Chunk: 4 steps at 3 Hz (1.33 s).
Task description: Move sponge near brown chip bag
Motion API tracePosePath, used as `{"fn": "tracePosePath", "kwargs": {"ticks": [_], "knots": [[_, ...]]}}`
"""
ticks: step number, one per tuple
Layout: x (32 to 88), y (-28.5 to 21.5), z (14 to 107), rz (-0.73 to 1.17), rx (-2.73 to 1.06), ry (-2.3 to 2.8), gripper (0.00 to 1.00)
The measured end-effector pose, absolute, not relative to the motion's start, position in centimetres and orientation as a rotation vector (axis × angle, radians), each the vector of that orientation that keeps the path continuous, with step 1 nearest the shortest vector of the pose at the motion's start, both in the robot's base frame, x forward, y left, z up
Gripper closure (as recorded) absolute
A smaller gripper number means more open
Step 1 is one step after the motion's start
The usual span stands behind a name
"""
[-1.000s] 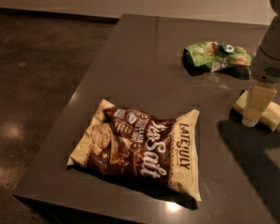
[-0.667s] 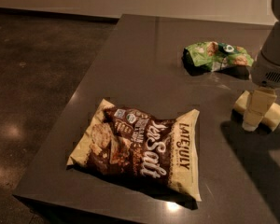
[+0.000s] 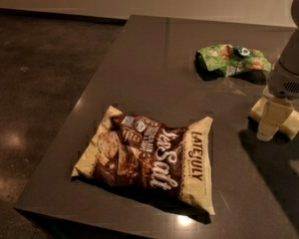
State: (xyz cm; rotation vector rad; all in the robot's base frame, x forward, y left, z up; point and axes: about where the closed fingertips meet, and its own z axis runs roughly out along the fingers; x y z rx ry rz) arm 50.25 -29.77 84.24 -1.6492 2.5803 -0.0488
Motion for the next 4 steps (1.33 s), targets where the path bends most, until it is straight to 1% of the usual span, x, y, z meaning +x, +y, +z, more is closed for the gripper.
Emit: {"fn": "tracePosePath", "kwargs": {"ticks": [2,3,4], "knots": [[50.4,-29.5,84.4,-0.030,-1.652,2.570,0.63],[50.0,-26.6,85.3,0.011,-1.731,2.483,0.87],[49.1,-21.5,85.9,0.093,-1.856,2.347,1.00]]}}
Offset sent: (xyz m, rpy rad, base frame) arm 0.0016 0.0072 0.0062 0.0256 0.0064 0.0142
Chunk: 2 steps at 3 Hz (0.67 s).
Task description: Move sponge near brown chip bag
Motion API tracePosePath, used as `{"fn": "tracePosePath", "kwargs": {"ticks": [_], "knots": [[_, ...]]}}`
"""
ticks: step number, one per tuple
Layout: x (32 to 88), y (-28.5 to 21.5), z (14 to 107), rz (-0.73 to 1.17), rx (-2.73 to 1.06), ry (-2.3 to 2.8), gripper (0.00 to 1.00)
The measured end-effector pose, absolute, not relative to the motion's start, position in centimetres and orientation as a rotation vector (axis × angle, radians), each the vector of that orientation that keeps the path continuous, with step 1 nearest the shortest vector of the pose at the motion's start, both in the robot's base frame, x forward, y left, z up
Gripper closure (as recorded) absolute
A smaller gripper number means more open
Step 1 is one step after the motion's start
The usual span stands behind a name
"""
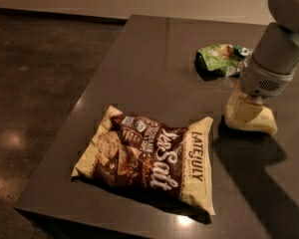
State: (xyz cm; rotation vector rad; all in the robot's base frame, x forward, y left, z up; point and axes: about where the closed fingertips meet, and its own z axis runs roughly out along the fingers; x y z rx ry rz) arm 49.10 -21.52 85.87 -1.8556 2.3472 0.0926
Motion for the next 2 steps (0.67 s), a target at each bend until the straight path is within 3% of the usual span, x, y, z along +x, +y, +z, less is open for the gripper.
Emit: {"fn": "tracePosePath", "kwargs": {"ticks": [2], "knots": [[48.3,-11.8,86.4,0.239,-2.040,2.096,1.00]]}}
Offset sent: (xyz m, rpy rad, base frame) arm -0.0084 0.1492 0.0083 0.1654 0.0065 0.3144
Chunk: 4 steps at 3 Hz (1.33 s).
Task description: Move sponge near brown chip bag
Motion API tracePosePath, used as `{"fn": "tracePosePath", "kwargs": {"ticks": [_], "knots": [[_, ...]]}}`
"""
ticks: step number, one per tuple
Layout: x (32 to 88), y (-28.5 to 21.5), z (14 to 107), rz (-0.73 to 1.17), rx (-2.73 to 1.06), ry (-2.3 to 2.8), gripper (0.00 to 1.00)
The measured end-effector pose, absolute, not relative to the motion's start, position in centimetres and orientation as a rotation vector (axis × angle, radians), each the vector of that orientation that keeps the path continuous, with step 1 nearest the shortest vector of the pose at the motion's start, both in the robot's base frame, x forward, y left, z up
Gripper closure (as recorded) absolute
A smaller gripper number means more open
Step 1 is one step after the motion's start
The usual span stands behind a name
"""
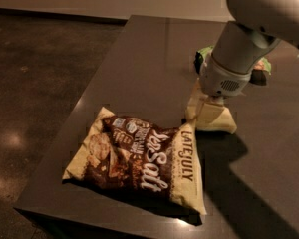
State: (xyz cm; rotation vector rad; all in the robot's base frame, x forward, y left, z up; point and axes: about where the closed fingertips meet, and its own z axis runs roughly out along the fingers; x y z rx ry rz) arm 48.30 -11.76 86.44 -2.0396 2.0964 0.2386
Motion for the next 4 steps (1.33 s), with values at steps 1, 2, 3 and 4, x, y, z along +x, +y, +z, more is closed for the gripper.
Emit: {"fn": "tracePosePath", "kwargs": {"ticks": [1,2,3,4], "knots": [[48.6,-8.8,86.6,0.281,-2.088,2.013,0.82],[48.3,-7.2,86.8,0.318,-2.124,1.956,0.59],[48.3,-7.2,86.8,0.313,-2.121,1.955,0.35],[48.3,-7.1,86.9,0.310,-2.120,1.953,0.13]]}}
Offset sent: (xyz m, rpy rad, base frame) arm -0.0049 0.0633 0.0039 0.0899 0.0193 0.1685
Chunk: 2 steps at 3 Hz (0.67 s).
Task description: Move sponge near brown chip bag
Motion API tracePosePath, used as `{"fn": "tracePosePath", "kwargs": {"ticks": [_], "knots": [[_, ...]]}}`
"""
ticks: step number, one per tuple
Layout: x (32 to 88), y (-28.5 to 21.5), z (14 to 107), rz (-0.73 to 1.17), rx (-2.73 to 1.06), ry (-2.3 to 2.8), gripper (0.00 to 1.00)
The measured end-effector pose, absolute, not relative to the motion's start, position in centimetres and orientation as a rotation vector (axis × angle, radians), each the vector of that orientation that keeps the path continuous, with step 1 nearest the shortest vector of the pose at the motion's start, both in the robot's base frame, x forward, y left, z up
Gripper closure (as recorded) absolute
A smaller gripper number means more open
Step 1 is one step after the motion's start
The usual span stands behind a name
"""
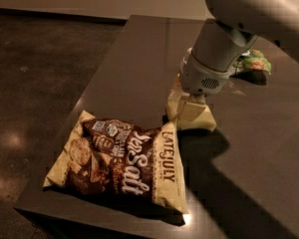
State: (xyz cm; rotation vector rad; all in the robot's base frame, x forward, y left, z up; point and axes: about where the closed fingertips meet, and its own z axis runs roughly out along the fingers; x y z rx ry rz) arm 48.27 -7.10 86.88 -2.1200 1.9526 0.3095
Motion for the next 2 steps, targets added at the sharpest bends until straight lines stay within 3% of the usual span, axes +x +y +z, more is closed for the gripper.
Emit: {"fn": "tracePosePath", "kwargs": {"ticks": [1,2], "knots": [[48.27,-7.04,86.93,0.306,-2.119,1.950,0.00],[48.26,-7.03,86.93,0.306,-2.119,1.950,0.00]]}}
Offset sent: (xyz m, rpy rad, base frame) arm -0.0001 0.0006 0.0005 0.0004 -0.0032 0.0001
